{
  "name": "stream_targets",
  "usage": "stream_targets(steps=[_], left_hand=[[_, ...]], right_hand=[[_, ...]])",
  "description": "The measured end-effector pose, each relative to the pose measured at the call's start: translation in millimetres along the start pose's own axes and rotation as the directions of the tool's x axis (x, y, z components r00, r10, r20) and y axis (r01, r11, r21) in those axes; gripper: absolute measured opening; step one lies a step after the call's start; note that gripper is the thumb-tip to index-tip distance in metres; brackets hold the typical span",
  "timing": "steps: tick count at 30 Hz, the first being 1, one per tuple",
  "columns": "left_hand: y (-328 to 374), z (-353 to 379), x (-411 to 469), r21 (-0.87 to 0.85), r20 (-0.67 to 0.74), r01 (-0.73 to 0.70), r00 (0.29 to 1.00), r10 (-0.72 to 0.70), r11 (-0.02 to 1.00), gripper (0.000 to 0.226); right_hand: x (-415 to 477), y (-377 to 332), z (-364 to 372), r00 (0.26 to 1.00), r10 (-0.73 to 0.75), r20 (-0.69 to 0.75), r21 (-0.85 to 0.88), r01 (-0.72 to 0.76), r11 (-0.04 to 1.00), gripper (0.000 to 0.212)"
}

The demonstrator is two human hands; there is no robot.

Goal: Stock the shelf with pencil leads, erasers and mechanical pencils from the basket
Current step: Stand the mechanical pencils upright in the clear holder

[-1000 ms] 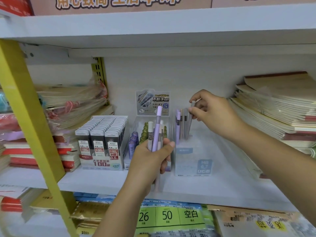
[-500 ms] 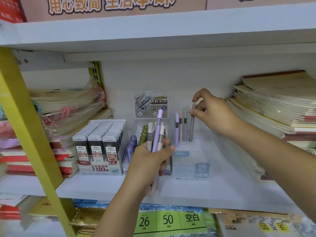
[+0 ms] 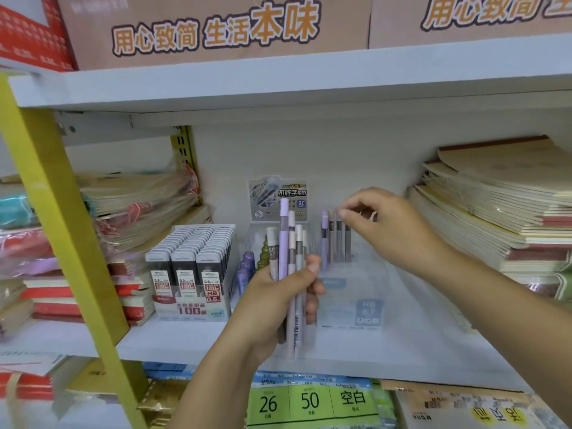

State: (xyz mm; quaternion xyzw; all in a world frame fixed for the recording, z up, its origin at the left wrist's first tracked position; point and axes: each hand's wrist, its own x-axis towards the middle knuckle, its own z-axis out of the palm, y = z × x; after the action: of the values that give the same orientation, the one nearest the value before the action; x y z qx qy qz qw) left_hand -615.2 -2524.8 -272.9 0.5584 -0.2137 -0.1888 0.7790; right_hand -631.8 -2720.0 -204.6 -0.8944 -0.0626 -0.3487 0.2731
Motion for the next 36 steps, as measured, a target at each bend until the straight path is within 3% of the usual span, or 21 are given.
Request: stream_targets(steps=[2,4,7,12,17,23,26,29,33,36], left_hand=[[3.0,1.4,-4.4,0.005,0.052,0.007,0.999,-0.007,1.000,0.033],[4.7,4.2,-8.6,0.024,0.093,0.012,0.996,-0.014,1.000,0.022],[5.6,6.7,-13.5,0.021,0.117,0.025,0.993,-0.028,0.999,0.019],[6.5,6.2,-17.0,-0.008,0.148,0.037,0.988,-0.035,0.999,0.022],[4.4,-1.9,-16.4,-0.006,0.124,0.038,0.992,-0.037,0.999,0.026],[1.9,-8.8,-10.9,0.029,0.043,0.015,0.999,-0.016,0.999,0.029],[8.5,-9.8,-5.2,0.120,-0.048,-0.004,0.999,0.010,0.993,0.024],[10.7,-8.2,3.4,0.174,-0.138,-0.032,0.989,0.057,0.984,0.022],[3.7,-2.0,12.7,0.236,-0.201,-0.038,0.976,0.088,0.971,0.019],[-2.5,1.3,17.4,0.239,-0.218,-0.028,0.973,0.082,0.971,0.016]], right_hand=[[-10.8,-17.3,3.0,0.985,0.070,0.156,0.245,-0.107,0.964,0.008],[-17.6,-29.4,6.1,0.951,0.114,0.287,0.446,-0.238,0.863,0.020],[-22.4,-37.6,7.5,0.924,0.156,0.349,0.576,-0.343,0.742,0.020],[-28.6,-40.3,10.8,0.937,0.223,0.268,0.633,-0.346,0.692,0.016],[-25.5,-37.6,6.6,0.955,0.281,0.097,0.666,-0.272,0.695,0.014],[-25.0,-32.2,2.9,0.925,0.275,0.264,0.635,-0.381,0.672,0.032],[-9.2,-25.4,-12.9,0.942,0.335,-0.013,0.716,-0.225,0.660,0.031],[9.2,-9.2,-24.1,0.930,0.254,-0.264,0.461,-0.110,0.881,0.032],[14.3,13.9,-3.6,0.990,0.081,-0.111,0.113,-0.068,0.991,0.033],[15.2,23.3,10.1,0.999,0.017,-0.042,0.052,-0.015,0.999,0.036]])
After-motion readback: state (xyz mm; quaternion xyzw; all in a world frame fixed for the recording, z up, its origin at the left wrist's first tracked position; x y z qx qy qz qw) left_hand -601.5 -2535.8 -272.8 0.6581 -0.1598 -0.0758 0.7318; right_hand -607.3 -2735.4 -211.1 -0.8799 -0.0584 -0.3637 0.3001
